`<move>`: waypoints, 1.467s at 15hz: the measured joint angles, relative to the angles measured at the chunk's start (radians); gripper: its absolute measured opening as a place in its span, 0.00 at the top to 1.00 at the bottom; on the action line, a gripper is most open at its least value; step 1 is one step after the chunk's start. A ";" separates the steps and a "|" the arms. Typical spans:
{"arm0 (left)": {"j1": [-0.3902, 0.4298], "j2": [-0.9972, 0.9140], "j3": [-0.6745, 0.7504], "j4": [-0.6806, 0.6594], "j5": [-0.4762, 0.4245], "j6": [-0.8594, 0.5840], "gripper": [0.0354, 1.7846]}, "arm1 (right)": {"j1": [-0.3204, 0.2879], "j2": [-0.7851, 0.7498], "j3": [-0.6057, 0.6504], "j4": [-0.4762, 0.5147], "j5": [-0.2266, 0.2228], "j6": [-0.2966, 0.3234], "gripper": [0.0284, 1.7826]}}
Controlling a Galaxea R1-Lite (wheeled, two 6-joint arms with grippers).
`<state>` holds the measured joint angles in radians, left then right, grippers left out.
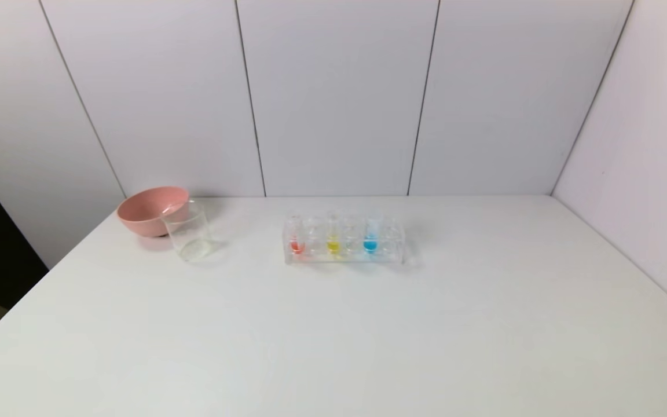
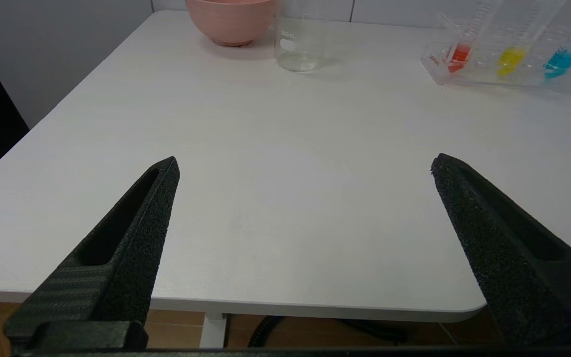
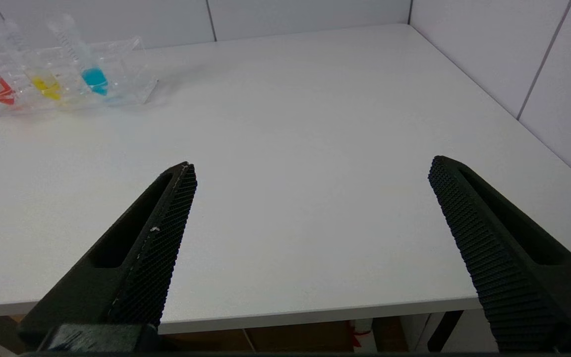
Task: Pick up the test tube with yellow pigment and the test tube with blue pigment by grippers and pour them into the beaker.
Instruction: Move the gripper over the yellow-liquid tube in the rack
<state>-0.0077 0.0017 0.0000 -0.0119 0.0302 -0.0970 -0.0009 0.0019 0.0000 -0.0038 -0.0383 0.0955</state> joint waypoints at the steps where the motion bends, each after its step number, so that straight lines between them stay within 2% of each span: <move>1: 0.000 0.000 0.000 0.000 0.000 0.000 0.01 | 0.000 0.000 0.000 0.000 0.000 0.000 0.04; 14: -0.001 0.000 -0.011 0.000 0.003 0.026 0.01 | 0.000 0.000 0.000 0.000 0.000 0.000 0.04; 18: -0.001 0.024 -0.118 0.063 -0.049 0.028 0.01 | 0.000 0.000 0.000 0.000 0.000 0.000 0.04; 22: -0.004 0.167 -0.241 0.055 -0.073 0.023 0.01 | 0.000 0.000 0.000 0.000 0.000 0.001 0.04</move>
<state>-0.0115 0.1691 -0.2409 0.0432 -0.0432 -0.0740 -0.0009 0.0019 0.0000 -0.0038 -0.0383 0.0962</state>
